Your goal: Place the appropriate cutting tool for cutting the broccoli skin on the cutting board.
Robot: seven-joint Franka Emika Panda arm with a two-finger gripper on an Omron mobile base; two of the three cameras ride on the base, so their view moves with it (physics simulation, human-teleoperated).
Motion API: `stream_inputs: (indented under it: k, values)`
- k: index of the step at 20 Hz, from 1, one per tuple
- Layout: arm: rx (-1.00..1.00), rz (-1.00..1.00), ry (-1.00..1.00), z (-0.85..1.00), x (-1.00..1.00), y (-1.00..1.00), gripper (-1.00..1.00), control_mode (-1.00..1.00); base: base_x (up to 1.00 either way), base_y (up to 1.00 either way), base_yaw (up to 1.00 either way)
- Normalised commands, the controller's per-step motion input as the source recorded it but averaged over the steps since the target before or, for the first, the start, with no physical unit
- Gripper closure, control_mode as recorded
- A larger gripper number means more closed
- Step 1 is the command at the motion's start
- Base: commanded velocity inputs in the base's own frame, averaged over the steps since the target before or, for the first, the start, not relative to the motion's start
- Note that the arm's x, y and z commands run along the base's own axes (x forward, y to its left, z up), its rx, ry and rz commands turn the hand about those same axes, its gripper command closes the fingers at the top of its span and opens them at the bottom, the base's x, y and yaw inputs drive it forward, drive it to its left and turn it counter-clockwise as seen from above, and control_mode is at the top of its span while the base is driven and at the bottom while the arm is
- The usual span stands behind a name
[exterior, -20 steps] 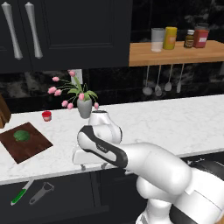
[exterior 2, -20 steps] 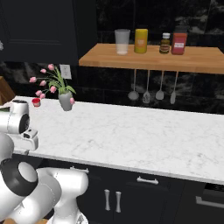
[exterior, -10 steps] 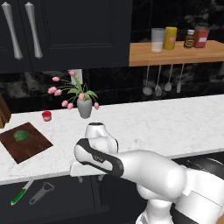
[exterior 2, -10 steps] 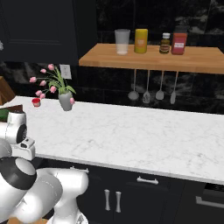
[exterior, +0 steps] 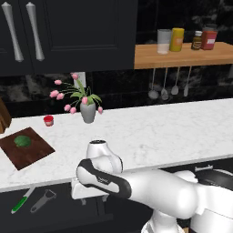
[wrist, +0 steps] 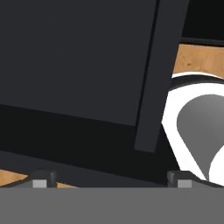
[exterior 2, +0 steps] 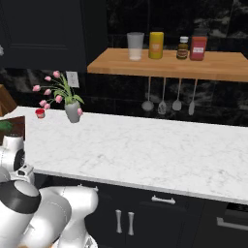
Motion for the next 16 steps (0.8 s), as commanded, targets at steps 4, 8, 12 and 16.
stream_inputs:
  k: [4,8,12,16]
  values:
    - [0.02,0.03,0.0,-0.24,-0.54,0.01,-1.0,-1.0,0.0,0.0,0.0]
    - [0.0,0.03,0.02,-0.25,-0.42,0.09,-1.0,-1.0,0.0,0.0,0.0]
    - [0.0,0.02,0.05,-0.24,-0.45,0.11,-1.0,-1.0,0.0,0.0,0.0]
    - [0.01,0.02,0.03,-0.28,-0.61,0.09,-1.0,-1.0,0.0,0.0,0.0]
